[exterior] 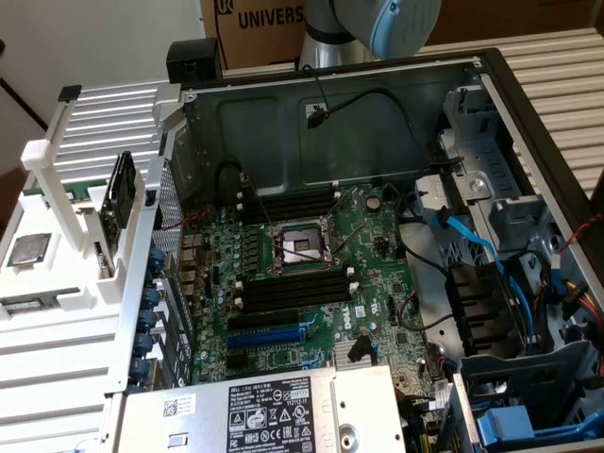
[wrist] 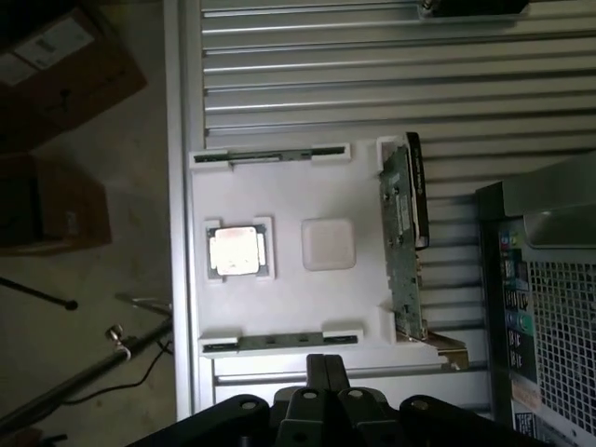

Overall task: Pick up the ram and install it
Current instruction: 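Reach for the ram, then pick up the ram and move it above insertion slot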

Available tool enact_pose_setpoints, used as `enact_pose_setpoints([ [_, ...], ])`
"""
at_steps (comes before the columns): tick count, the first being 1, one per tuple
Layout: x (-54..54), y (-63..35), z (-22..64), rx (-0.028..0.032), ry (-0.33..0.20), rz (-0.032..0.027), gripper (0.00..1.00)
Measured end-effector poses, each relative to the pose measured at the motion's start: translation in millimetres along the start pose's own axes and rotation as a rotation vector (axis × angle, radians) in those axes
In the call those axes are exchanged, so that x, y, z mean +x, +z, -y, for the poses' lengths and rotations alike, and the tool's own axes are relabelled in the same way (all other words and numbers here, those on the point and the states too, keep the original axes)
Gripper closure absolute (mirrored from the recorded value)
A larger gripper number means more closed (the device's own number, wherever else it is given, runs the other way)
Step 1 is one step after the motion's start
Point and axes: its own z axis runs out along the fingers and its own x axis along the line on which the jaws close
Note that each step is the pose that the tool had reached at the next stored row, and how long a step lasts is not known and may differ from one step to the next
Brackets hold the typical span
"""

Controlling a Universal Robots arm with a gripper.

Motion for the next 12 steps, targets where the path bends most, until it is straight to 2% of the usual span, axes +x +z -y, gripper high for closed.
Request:
enact_pose_setpoints([
  [3, 0.1, 3.6, 0.1, -0.0006, 0.000, -0.0025, 0.90],
  [12, 0.1, 3.8, 0.2, -0.0008, 0.000, -0.0025, 0.90],
])
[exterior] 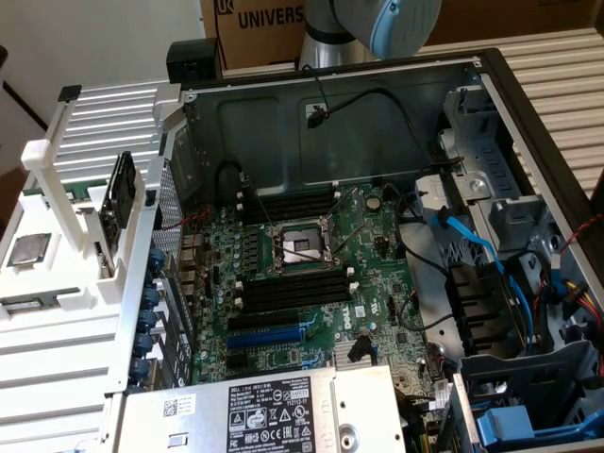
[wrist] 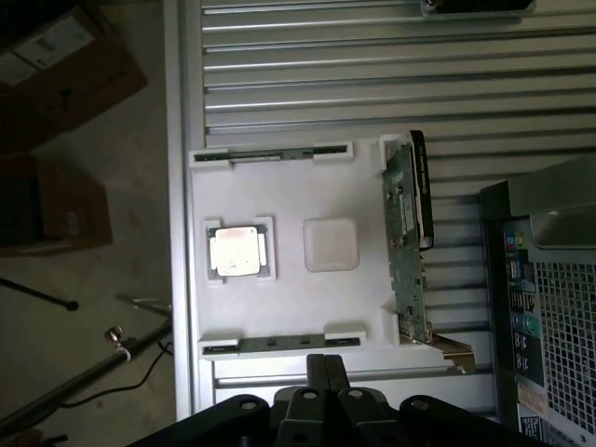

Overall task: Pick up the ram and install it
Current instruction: 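Pick up the ram and move it above insertion slot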

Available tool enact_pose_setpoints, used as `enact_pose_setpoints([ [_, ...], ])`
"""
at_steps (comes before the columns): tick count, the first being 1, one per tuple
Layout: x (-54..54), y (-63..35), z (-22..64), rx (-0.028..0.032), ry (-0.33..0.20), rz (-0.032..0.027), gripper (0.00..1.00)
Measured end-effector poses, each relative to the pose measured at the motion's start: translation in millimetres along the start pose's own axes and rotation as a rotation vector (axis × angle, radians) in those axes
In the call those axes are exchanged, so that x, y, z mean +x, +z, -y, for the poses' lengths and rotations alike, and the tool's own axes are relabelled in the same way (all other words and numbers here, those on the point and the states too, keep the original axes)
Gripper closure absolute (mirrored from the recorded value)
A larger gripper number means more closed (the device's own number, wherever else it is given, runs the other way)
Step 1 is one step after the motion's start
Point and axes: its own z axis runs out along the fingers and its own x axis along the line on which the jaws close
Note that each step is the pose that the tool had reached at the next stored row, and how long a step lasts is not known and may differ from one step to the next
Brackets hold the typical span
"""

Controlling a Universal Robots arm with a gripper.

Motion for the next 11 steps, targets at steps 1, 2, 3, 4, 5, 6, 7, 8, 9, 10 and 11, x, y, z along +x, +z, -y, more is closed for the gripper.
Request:
enact_pose_setpoints([
  [1, 0.0, 0.0, 0.0, 0.0000, 0.000, 0.0000, 0.90],
  [2, 0.0, 0.0, 0.0, 0.0000, 0.000, 0.0000, 0.90],
  [3, 0.0, 0.0, 0.0, 0.0000, 0.000, 0.0000, 0.90],
  [4, 0.0, 0.0, 0.0, 0.0000, 0.000, 0.0000, 0.90],
  [5, 0.0, 0.0, 0.0, 0.0000, 0.000, 0.0000, 0.90],
  [6, 0.1, 0.1, 0.0, -0.0002, -0.025, -0.0014, 0.90],
  [7, 0.1, 0.1, 0.0, -0.0002, -0.045, -0.0027, 0.90],
  [8, 0.1, 0.1, 0.0, -0.0003, -0.081, -0.0051, 0.90],
  [9, 0.1, 0.0, 0.0, -0.0003, -0.098, -0.0064, 0.90],
  [10, 0.1, 0.0, 0.0, -0.0004, -0.118, -0.0077, 0.90],
  [11, 0.1, 0.0, 0.0, -0.0005, -0.135, -0.0088, 0.90],
])
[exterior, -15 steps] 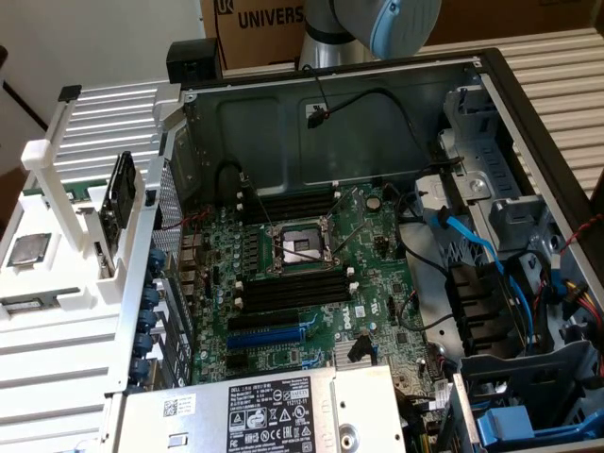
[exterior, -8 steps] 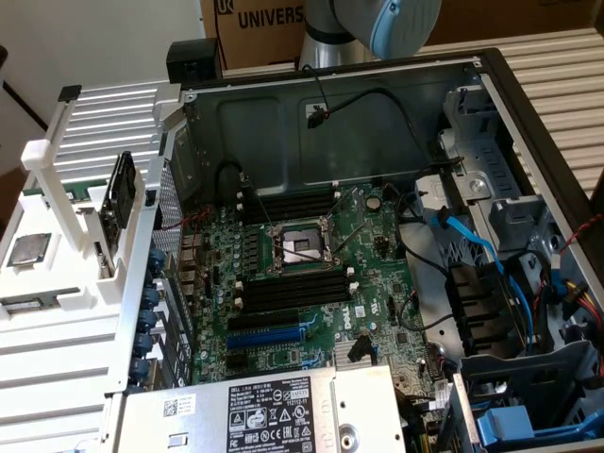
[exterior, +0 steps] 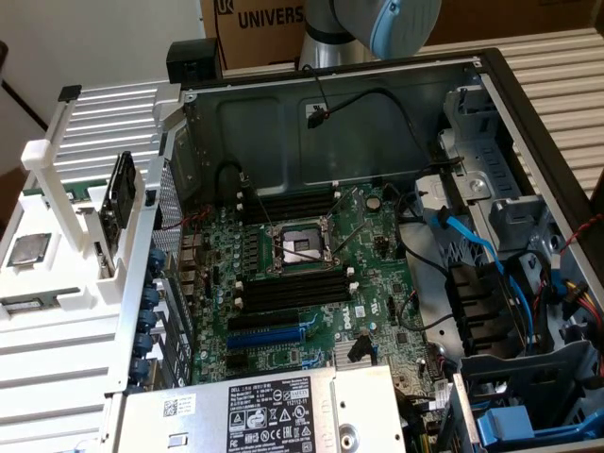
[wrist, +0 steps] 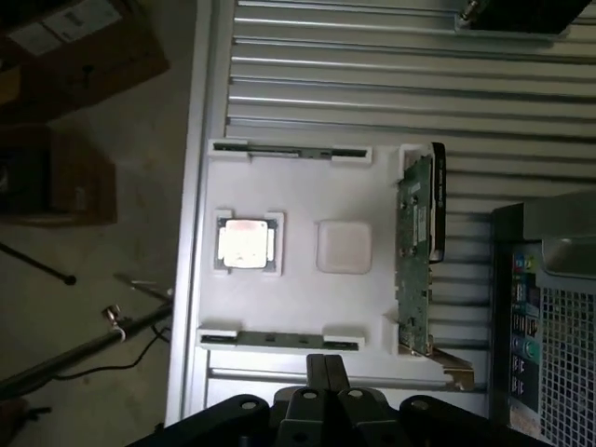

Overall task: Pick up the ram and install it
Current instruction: 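Pick up the ram and move it above insertion slot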

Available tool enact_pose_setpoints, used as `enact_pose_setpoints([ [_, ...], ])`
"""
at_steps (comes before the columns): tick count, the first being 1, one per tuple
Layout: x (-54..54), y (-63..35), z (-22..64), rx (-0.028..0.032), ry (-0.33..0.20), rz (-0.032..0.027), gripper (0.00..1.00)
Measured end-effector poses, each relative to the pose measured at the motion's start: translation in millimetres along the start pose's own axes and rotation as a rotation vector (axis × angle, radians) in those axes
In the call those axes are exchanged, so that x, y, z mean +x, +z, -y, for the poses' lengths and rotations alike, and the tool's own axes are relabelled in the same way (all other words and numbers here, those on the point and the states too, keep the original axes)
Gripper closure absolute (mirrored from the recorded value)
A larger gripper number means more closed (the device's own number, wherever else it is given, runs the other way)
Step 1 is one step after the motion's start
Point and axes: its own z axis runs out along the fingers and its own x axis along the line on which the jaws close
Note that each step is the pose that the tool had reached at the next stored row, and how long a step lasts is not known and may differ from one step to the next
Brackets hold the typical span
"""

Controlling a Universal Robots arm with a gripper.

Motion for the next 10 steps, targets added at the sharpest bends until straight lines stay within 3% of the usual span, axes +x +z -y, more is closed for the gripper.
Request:
enact_pose_setpoints([
  [10, 0.0, 0.0, 0.0, -0.0007, -0.201, -0.0136, 0.90],
])
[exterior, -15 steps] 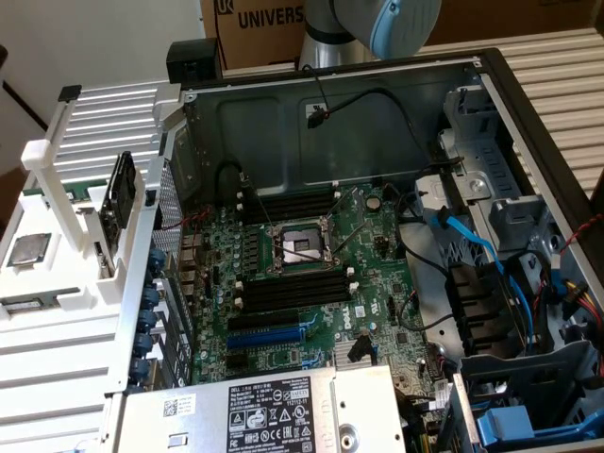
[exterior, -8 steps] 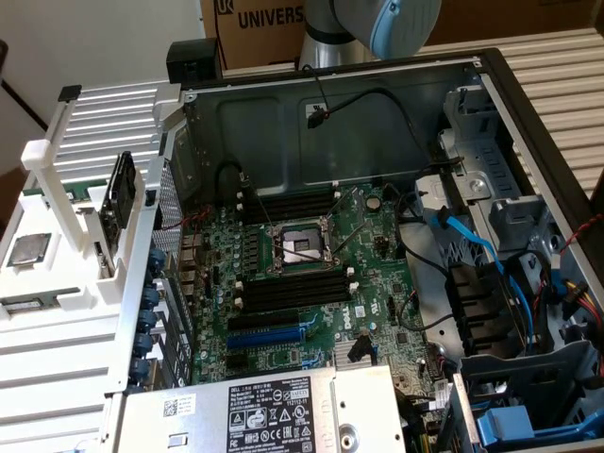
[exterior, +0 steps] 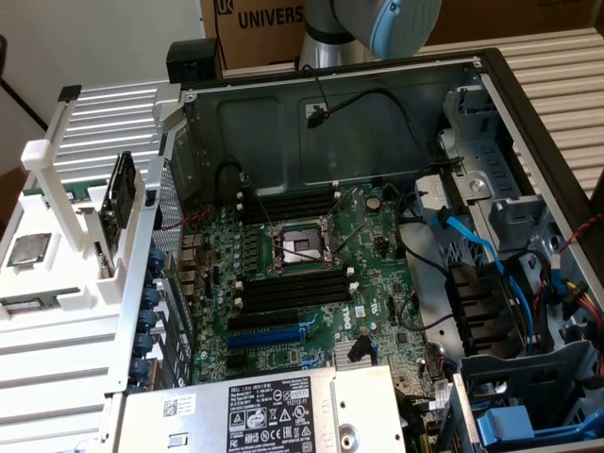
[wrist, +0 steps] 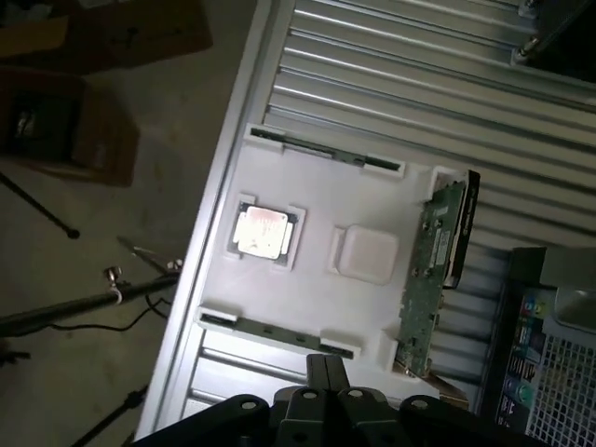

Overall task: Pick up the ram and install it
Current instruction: 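Pick up the ram and move it above insertion slot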

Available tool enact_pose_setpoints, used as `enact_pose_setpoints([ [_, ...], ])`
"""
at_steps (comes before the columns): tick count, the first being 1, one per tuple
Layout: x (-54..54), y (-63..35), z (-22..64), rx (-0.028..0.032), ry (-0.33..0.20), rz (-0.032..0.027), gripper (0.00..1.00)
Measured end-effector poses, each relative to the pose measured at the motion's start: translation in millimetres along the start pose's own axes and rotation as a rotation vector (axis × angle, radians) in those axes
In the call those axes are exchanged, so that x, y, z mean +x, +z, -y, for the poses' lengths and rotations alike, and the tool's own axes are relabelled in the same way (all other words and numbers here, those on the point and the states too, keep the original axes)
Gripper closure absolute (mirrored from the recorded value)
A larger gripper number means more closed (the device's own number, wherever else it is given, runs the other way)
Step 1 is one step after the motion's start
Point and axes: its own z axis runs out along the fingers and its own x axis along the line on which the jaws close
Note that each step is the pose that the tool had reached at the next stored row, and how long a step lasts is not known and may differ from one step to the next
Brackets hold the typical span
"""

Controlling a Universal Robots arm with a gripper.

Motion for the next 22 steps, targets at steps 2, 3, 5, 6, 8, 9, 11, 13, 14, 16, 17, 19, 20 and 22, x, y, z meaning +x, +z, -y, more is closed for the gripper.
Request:
enact_pose_setpoints([
  [2, 0.0, 0.0, 0.0, -0.0002, -0.036, -0.0024, 0.90],
  [3, 0.0, 0.0, 0.0, -0.0002, -0.054, -0.0036, 0.90],
  [5, 0.0, 0.0, 0.0, -0.0003, -0.091, -0.0062, 0.90],
  [6, 0.0, 0.1, 0.0, -0.0004, -0.109, -0.0074, 0.90],
  [8, 0.0, 0.1, 0.0, -0.0005, -0.145, -0.0098, 0.90],
  [9, 0.0, 0.1, 0.0, -0.0006, -0.163, -0.0110, 0.90],
  [11, 0.0, 0.1, 0.0, -0.0007, -0.201, -0.0135, 0.90],
  [13, 0.0, 0.1, 0.0, -0.0008, -0.237, -0.0160, 0.90],
  [14, 0.0, 0.1, 0.0, -0.0009, -0.256, -0.0173, 0.90],
  [16, 0.0, 0.2, 0.0, -0.0012, -0.328, -0.0221, 0.90],
  [17, 0.0, 0.2, 0.0, -0.0013, -0.346, -0.0234, 0.90],
  [19, 0.0, 0.3, 0.1, -0.0014, -0.383, -0.0259, 0.90],
  [20, 0.0, 0.3, 0.1, -0.0014, -0.401, -0.0271, 0.90],
  [22, 0.0, 0.3, 0.0, -0.0016, -0.437, -0.0295, 0.90],
])
